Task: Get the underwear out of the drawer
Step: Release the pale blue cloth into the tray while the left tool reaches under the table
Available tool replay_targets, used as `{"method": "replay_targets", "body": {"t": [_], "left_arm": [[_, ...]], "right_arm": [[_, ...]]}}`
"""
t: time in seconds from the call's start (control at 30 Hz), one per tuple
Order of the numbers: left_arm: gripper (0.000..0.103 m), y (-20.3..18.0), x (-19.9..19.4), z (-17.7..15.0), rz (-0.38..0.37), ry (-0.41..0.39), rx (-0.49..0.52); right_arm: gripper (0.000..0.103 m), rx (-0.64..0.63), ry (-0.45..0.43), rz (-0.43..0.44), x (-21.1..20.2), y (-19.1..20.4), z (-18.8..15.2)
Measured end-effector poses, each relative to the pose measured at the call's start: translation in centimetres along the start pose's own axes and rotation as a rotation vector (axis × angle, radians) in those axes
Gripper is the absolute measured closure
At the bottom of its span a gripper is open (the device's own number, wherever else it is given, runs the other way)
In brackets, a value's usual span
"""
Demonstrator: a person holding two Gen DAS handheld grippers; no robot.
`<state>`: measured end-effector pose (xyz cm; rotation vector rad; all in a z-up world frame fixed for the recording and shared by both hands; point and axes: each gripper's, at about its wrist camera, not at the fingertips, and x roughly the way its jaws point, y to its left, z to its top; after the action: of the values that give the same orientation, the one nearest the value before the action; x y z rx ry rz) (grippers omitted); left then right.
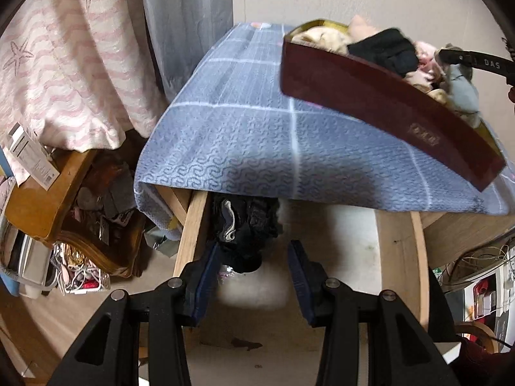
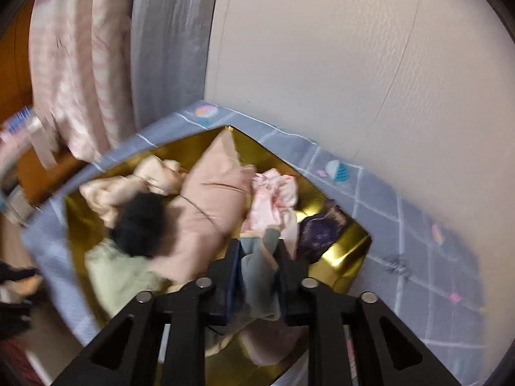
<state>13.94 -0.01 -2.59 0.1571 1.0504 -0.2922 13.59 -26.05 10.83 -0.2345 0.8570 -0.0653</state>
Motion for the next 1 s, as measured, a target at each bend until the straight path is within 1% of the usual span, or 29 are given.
{"method": "replay_targets", "body": {"t": [0.03, 0.07, 0.1, 0.13, 0.17, 0.3, 0.33, 0.43, 0.47, 0.5, 0.6, 0.67, 0.7, 0.77, 0.83, 0.9, 1.0], "left_arm": [[0.059, 0.0, 0.2, 0.0, -0.004, 0.008, 0.002], [0.059, -0.1, 0.6, 0.2, -0.001, 0.023, 0.008], [0.059, -0.3, 1.0, 0.2, 0.01, 0.033, 0.016], [0.059, -0.4, 1.4, 0.4, 0.021, 0.042, 0.028], [0.059, -0.7, 1.8, 0.5, 0.026, 0.055, 0.041], [0.059, -1.4, 3.7, 1.1, 0.023, 0.113, 0.08], [0.059, -1.6, 4.1, 1.2, 0.026, 0.127, 0.096], [0.059, -2.0, 5.3, 1.5, 0.042, 0.178, 0.145], [0.059, -2.1, 5.6, 1.6, 0.035, 0.196, 0.16], [0.059, -2.3, 5.9, 1.7, 0.039, 0.21, 0.184], [0.059, -3.3, 7.2, 1.8, 0.09, 0.267, 0.286], [0.059, -4.0, 8.0, 1.8, 0.088, 0.303, 0.36], [0.059, -4.4, 8.3, 1.8, 0.105, 0.319, 0.398], [0.059, -5.2, 9.4, 1.3, 0.174, 0.35, 0.496], [0.06, -5.9, 10.1, 1.0, 0.218, 0.366, 0.568], [0.06, -6.6, 10.1, 1.0, 0.243, 0.332, 0.631], [0.06, -7.5, 10.2, 0.6, 0.256, 0.311, 0.715]], "right_arm": [[0.061, 0.002, -0.009, -0.002, 0.2, 0.0, -0.1], [0.046, 0.015, -0.027, 0.0, 0.0, -0.1, -0.4], [0.036, 0.03, -0.045, 0.005, -0.3, -0.2, -0.7], [0.034, 0.051, -0.071, 0.015, -0.9, -0.3, -1.0], [0.034, 0.072, -0.108, 0.033, -1.7, -0.4, -1.3], [0.034, 0.101, -0.18, 0.044, -4.1, -0.2, -2.0], [0.034, 0.117, -0.205, 0.061, -5.0, -0.3, -2.3], [0.028, 0.171, -0.252, 0.108, -7.0, -0.3, -3.2], [0.026, 0.189, -0.271, 0.127, -7.9, -0.2, -3.6], [0.025, 0.195, -0.284, 0.142, -8.4, -0.1, -3.9], [0.025, 0.19, -0.315, 0.173, -9.9, 0.9, -4.8], [0.025, 0.184, -0.332, 0.197, -10.8, 1.6, -5.3], [0.025, 0.186, -0.337, 0.208, -11.1, 1.9, -5.5], [0.025, 0.184, -0.343, 0.232, -11.6, 2.4, -6.0], [0.025, 0.176, -0.344, 0.242, -11.9, 2.8, -6.4], [0.025, 0.163, -0.348, 0.242, -12.1, 3.4, -6.9], [0.025, 0.162, -0.346, 0.254, -12.3, 3.8, -7.5]]}}
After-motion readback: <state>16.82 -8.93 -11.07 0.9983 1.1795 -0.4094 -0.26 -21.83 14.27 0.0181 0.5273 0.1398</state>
